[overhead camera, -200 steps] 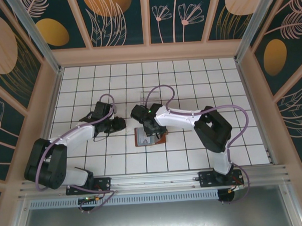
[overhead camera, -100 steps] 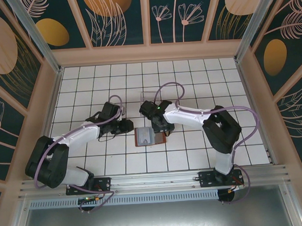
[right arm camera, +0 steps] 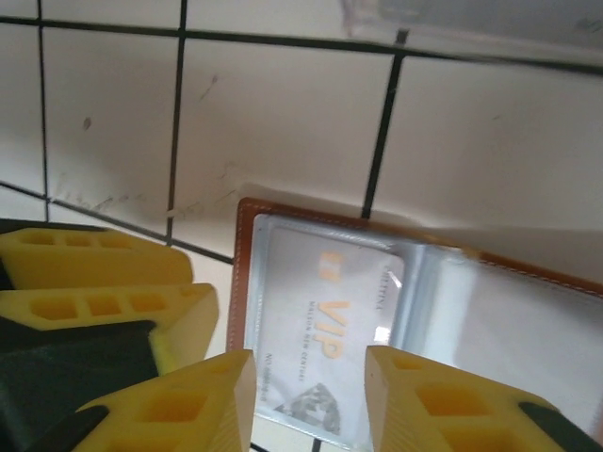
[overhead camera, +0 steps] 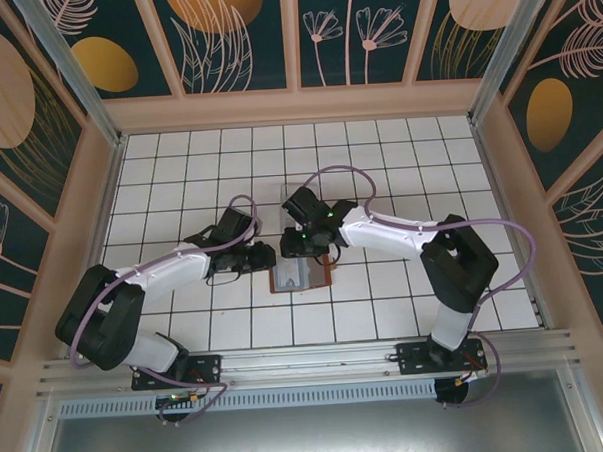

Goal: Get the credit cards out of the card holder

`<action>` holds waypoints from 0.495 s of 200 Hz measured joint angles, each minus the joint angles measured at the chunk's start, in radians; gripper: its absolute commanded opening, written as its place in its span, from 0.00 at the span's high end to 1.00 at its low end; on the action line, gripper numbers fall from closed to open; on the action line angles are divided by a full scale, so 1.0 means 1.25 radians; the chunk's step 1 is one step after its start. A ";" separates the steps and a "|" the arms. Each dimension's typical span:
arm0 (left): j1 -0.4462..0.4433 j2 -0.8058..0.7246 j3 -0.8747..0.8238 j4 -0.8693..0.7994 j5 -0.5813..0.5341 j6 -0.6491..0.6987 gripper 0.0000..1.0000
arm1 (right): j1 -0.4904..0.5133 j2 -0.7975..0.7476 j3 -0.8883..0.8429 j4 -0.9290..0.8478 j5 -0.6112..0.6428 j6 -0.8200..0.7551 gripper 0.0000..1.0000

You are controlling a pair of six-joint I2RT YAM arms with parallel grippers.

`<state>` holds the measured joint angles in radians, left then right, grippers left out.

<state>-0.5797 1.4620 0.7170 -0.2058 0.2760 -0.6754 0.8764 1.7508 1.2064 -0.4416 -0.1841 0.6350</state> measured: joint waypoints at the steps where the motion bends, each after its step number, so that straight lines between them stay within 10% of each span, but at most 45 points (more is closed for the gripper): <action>1: -0.001 0.000 0.000 0.000 -0.001 0.000 0.69 | 0.000 0.000 -0.001 0.001 -0.002 0.000 0.66; 99: -0.073 0.098 0.064 -0.048 -0.070 -0.005 0.71 | -0.063 -0.005 -0.121 0.087 -0.091 0.000 0.69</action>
<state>-0.6708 1.5848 0.7971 -0.2657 0.1883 -0.6811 0.7975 1.7439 1.0546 -0.3332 -0.2974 0.6353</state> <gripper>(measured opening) 0.297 0.316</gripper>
